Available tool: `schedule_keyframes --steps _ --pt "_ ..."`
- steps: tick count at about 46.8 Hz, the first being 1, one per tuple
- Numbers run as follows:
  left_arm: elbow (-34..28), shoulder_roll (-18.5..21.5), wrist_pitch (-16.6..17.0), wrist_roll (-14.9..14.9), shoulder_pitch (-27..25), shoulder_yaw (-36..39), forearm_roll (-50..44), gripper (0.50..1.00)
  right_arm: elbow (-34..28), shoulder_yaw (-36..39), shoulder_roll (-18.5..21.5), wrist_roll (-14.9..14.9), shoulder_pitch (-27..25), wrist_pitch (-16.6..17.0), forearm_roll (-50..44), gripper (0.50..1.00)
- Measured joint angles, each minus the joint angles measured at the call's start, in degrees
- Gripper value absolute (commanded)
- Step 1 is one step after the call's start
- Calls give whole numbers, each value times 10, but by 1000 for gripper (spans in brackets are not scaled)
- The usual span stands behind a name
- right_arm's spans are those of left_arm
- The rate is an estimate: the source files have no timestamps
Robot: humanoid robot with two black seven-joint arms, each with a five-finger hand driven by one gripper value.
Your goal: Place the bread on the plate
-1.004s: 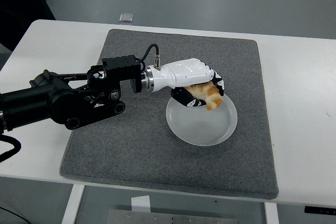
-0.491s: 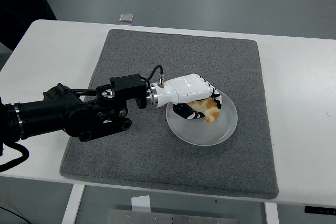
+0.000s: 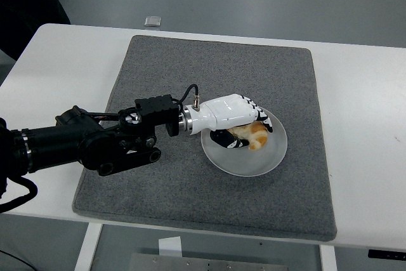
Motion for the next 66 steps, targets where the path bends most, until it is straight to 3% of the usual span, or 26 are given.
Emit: schedule_keyframes --steps 23,44,53,66 --pt "-18 11 -12 0 -10 -12 -29 996 0 0 0 0 0 0 0 952" --pt "-18 52 -159 -1 -27 -127 -210 999 0 0 0 0 0 0 0 952" --pt "-17 82 -178 0 -28 -171 -309 999 0 0 0 0 0 0 0 952" --pt "-12 119 -183 0 -24 -177 -489 999 0 0 0 0 0 0 0 952"
